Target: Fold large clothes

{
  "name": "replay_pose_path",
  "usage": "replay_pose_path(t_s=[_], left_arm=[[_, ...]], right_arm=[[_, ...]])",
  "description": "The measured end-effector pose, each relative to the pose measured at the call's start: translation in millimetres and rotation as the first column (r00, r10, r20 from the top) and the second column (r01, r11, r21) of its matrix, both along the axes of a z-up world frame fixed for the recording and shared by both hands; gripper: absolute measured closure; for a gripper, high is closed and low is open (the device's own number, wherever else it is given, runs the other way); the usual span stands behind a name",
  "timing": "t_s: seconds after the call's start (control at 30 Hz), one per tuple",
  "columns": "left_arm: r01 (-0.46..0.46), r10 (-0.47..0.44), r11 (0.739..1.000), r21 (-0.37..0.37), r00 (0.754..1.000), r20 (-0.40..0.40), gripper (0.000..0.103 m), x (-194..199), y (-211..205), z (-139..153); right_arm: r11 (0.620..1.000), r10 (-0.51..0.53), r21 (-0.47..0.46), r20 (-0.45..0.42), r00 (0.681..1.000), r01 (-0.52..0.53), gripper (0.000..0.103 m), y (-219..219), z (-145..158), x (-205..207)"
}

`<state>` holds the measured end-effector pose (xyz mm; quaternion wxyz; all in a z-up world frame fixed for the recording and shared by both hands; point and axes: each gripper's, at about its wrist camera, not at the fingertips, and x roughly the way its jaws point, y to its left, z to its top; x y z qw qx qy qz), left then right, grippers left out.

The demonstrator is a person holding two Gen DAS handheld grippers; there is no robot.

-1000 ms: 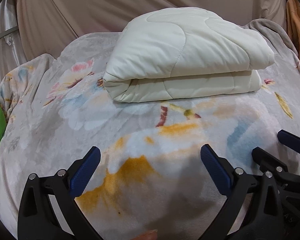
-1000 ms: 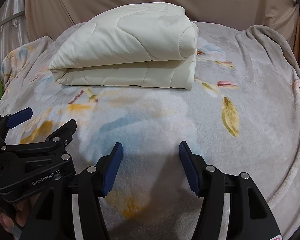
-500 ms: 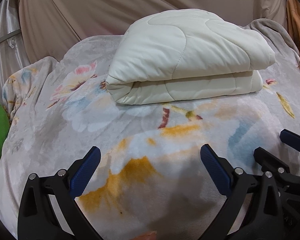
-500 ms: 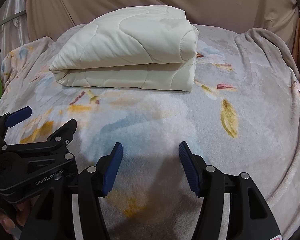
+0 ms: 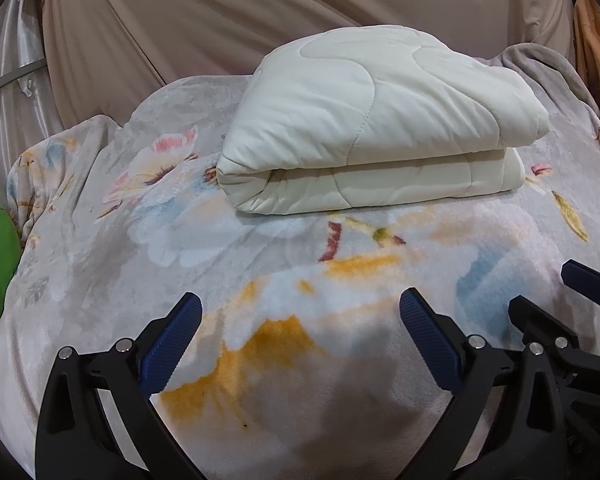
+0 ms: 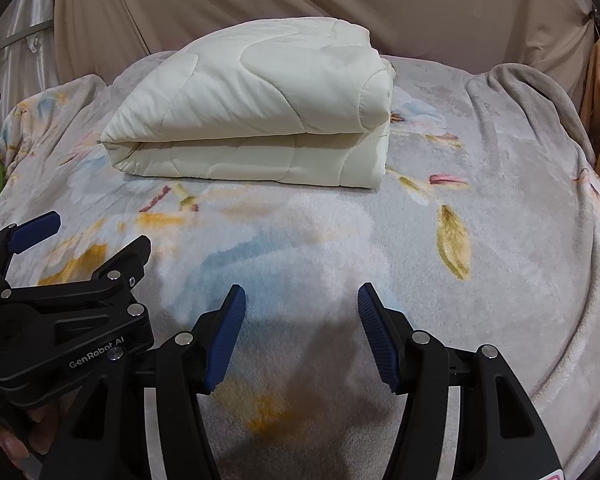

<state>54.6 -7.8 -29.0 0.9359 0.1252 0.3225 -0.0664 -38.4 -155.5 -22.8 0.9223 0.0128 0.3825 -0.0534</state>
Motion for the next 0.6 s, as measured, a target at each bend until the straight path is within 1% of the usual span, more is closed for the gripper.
replay_pose_path(t_s=[0.3, 0.37, 0.43, 0.6], left_arm=[[0.002, -0.002, 1.0, -0.004, 1.0, 0.006, 0.006, -0.5, 1.0, 0.7], [0.003, -0.003, 1.0, -0.001, 1.0, 0.013, 0.007, -1.1, 0.5, 1.5], [0.01, -0.01, 1.0, 0.004, 1.0, 0.023, 0.012, -2.5, -1.2, 2.4], [0.014, -0.014, 1.0, 0.003, 1.0, 0.025, 0.013, -2.6, -2.1, 2.7]], right_arm=[[1.0, -0.007, -0.012, 0.017, 1.0, 0.007, 0.045, 1.9, 1.9, -2.2], [1.0, -0.008, -0.013, 0.019, 1.0, 0.008, 0.045, 2.2, 2.1, -2.8], [1.0, -0.01, -0.019, 0.019, 1.0, 0.01, 0.045, 3.6, 1.9, -3.1], [0.999, -0.012, -0.03, 0.025, 1.0, 0.013, 0.045, 3.1, 2.6, -3.9]])
